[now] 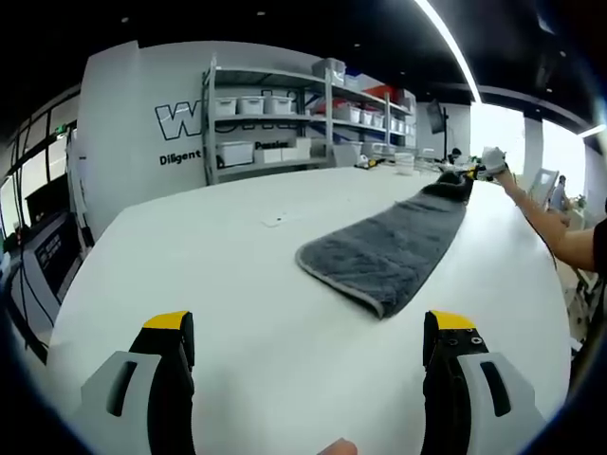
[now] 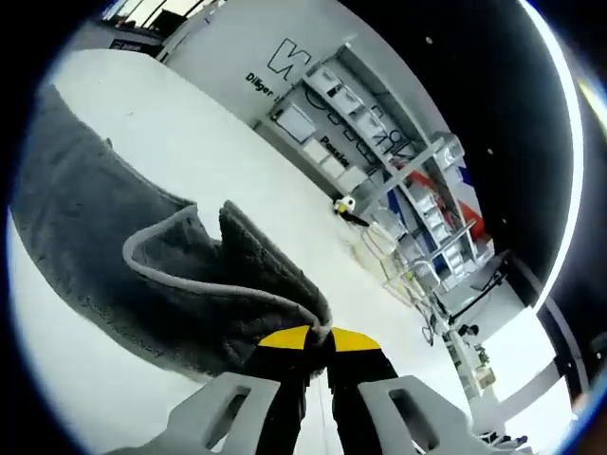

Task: Open the folded towel by lifting each exposed corner and separating the folded layers until the towel lies flat within the target outline without major curled edges

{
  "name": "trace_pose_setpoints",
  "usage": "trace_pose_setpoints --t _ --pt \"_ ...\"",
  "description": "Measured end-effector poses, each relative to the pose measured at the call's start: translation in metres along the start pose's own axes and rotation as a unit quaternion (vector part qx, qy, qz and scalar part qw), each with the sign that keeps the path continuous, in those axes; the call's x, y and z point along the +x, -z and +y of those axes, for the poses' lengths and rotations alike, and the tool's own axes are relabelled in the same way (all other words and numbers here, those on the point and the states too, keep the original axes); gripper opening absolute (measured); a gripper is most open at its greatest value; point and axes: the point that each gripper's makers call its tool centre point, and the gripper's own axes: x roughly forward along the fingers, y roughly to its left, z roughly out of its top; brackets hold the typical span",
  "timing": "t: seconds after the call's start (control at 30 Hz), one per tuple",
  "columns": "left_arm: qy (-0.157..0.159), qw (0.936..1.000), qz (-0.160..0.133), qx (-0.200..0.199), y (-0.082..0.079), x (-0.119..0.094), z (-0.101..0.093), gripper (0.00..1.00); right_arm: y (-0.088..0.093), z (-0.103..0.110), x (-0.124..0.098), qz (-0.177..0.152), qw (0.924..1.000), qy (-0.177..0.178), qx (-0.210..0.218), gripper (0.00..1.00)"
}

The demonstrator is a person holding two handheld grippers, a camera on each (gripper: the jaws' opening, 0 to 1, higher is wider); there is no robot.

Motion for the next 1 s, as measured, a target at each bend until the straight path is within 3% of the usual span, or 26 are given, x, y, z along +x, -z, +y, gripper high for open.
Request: trace_pose_setpoints --t 0.03,0.2,0.37,0.83,0.9,1.0 --pt "0.000 1.0000 0.001 0.000 0.001 0.000 0.000 0.99 0.012 0.006 0.006 0.018 0.9998 -0.007 -0.003 0.03" --pt "-0.002 1.0000 0.006 -0.001 0.004 0.002 0.002 0.99 0.040 0.019 0.025 0.046 0.9987 -0.021 0.001 0.03" --pt "-0.003 0.9999 0.010 -0.003 0.007 0.003 0.003 0.99 0.061 0.025 0.037 0.064 0.9975 -0.029 0.001 0.03" --pt "0.004 0.9999 -0.004 -0.012 0.002 0.002 0.001 0.98 0.070 0.027 0.041 0.063 0.9975 -0.031 0.008 0.06" --pt "0.003 1.0000 -0.003 -0.008 0.002 0.002 0.001 0.98 0.070 0.021 0.036 0.072 0.9971 -0.018 0.016 0.15" --pt "0.006 1.0000 -0.006 0.002 0.000 0.002 -0.002 0.99 0.070 0.001 0.025 0.088 0.9956 0.031 0.009 0.41"
